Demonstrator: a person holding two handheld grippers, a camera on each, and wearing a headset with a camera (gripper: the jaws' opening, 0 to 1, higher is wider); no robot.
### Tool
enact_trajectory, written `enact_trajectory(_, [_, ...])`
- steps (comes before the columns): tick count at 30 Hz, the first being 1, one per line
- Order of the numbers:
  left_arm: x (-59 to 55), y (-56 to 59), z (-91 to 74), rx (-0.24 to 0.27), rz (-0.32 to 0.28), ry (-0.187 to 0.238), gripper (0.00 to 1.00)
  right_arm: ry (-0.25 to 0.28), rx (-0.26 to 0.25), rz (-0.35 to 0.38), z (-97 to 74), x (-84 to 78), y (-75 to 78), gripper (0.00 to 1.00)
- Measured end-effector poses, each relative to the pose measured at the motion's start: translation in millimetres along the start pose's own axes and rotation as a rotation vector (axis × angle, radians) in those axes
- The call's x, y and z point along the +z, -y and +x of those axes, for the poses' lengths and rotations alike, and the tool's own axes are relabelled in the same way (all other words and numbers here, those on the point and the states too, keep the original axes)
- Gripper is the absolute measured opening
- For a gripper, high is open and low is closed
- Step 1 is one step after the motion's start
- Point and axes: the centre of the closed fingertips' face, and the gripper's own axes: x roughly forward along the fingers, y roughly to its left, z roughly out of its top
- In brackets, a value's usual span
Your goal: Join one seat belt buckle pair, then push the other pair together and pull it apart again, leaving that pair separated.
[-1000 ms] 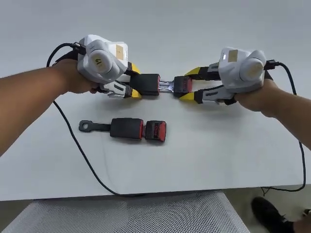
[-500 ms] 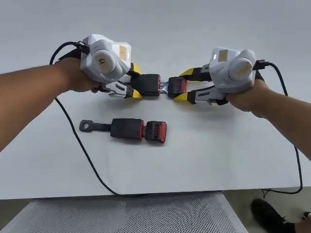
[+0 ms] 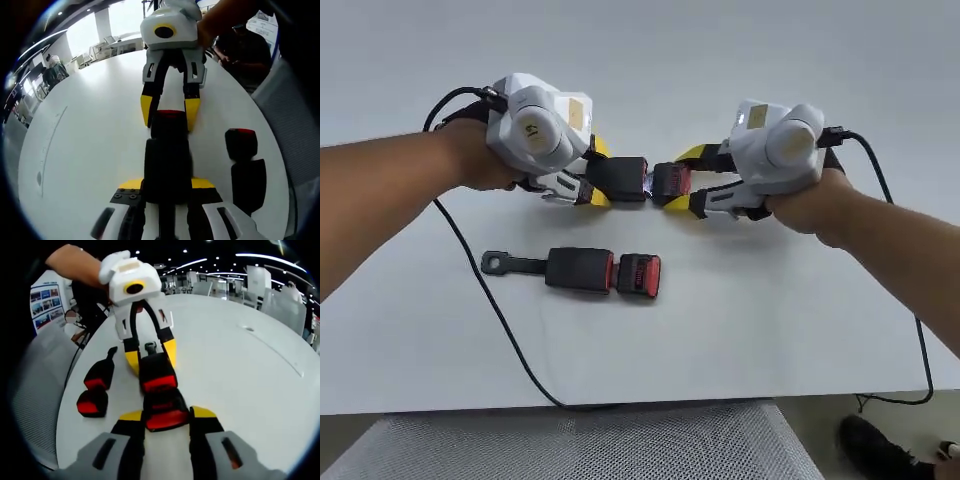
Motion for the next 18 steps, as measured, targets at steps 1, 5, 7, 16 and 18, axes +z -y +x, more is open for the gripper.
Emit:
enact_trajectory(1, [-0.1,-0.1,-0.1,-0.003,0.008,-0.003,0.32,-0.005,0.0,-0.001,-0.6,-0.4,-0.1,0.33])
enact_trajectory(5, [-0.1,-0.1,-0.2,-0.005,0.011,-0.005,0.32,-0.013,0.0,-0.004,0.2,0.1,0.9,0.33])
enact_trajectory(7, [0.0,-0.1,-0.2,-0.004,0.01,-0.004,0.32,-0.016,-0.001,-0.007,0.3,-0.1,1.1,0.33])
enact_trajectory(16, [-0.5,0.2,0.5,-0.004,0.008,-0.006,0.33,-0.023,-0.008,-0.013,1.6,0.9,0.8,0.33])
enact_trajectory(18, [-0.7,0.5,0.7,-0.004,0.01,-0.006,0.33,-0.025,-0.01,-0.014,2.1,1.0,0.6,0.33])
